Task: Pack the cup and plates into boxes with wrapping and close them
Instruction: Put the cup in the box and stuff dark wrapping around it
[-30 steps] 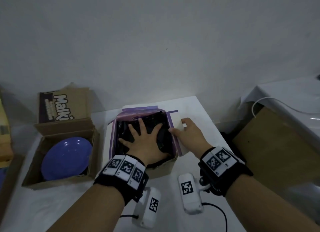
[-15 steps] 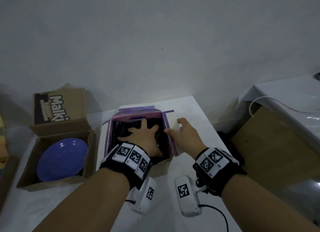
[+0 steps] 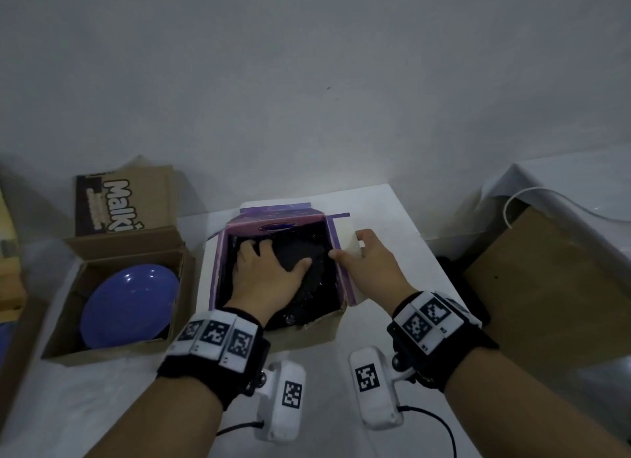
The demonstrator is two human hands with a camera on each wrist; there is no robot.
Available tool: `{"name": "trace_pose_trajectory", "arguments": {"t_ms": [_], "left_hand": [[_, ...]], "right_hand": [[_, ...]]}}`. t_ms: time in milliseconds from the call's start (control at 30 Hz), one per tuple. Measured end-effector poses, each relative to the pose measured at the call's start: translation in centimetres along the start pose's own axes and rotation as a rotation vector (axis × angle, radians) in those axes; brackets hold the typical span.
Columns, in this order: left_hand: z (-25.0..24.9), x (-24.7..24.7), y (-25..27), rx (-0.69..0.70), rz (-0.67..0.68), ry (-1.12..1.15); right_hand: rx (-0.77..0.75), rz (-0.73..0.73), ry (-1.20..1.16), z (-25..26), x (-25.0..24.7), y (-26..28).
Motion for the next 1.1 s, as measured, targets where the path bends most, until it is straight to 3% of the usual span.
{"name": "trace_pose_trajectory", "arguments": {"t_ms": [300, 400, 467, 600, 733, 867, 900, 1100], "left_hand": [[1.4, 0.1, -1.3, -0.099, 0.078, 0.199], [0.6, 0.8, 0.2, 0.058, -0.069, 0.048], [0.0, 1.9, 1.1, 0.196, -0.094, -0.114], [0.0, 3.2, 1.3, 0.207, -0.006, -0.316], [-0.4, 2.9, 1.0, 0.182, 0.049, -0.326], [-0.7, 0.6, -0.2, 0.050, 0.408, -0.209], [-0.6, 0.3, -0.3, 0.039, 0.447, -0.202], [-0.1, 2.0, 0.6, 0.121, 0.291, -0.301]], "right_hand": [[-0.005, 0.001, -0.018, 0.1, 0.1, 0.0], [-0.008, -0.003, -0.020, 0.0, 0.1, 0.1], [-0.011, -0.003, -0.019, 0.0, 0.2, 0.1], [-0.003, -0.009, -0.028, -0.2, 0.2, 0.1], [-0.012, -0.003, -0.020, -0.2, 0.1, 0.1], [-0.018, 0.001, -0.011, -0.4, 0.2, -0.1], [-0.019, 0.003, -0.015, -0.4, 0.2, -0.1], [-0.022, 0.001, -0.015, -0.3, 0.1, 0.1]]}}
Point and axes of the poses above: each hand's wrist, its own y-axis away from the middle knuckle, its own x-axis out of the palm, z = x × y, the point moved 1 cm from there along -y, towards the middle knuckle, and after that the axes turned 11 degrees about y, right-handed, at the moved point
